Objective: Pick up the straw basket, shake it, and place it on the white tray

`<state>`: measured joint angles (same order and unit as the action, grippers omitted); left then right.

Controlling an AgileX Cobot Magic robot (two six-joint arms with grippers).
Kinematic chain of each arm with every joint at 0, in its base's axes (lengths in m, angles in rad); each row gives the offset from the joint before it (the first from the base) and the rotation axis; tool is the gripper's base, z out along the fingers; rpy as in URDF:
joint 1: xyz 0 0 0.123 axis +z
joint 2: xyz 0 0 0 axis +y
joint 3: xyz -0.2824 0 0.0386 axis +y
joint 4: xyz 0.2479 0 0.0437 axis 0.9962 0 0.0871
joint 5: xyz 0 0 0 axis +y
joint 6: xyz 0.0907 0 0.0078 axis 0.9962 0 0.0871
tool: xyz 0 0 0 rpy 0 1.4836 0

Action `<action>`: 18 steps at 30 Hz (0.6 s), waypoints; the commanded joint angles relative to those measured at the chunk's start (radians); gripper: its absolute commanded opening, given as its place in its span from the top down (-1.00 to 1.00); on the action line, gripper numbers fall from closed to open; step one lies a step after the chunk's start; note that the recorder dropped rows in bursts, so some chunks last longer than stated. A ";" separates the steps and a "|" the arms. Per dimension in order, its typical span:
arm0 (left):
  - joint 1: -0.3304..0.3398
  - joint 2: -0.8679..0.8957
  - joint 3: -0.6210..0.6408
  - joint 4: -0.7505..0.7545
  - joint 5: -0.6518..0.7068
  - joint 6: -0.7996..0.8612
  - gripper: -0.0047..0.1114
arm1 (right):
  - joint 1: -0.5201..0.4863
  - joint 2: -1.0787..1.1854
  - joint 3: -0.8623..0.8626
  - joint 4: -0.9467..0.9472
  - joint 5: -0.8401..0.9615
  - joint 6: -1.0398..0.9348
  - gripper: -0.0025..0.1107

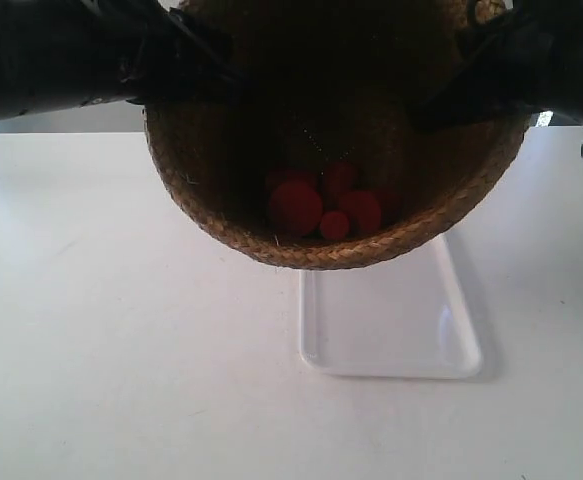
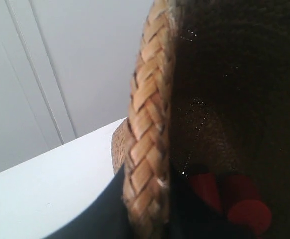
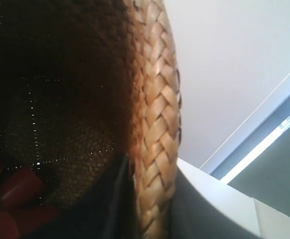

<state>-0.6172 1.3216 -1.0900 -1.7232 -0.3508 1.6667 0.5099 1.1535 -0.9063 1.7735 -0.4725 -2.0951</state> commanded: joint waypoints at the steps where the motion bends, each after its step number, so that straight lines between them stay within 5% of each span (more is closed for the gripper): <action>1: -0.005 -0.012 -0.017 -0.021 0.055 0.040 0.92 | -0.004 0.003 -0.005 -0.029 0.049 -0.019 0.96; 18: -0.005 -0.012 0.012 -0.021 0.052 0.117 0.92 | -0.004 0.003 0.011 -0.029 0.041 0.110 0.96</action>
<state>-0.6172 1.3216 -1.0851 -1.7232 -0.3523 1.7436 0.5091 1.1535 -0.9004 1.7694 -0.4596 -1.9783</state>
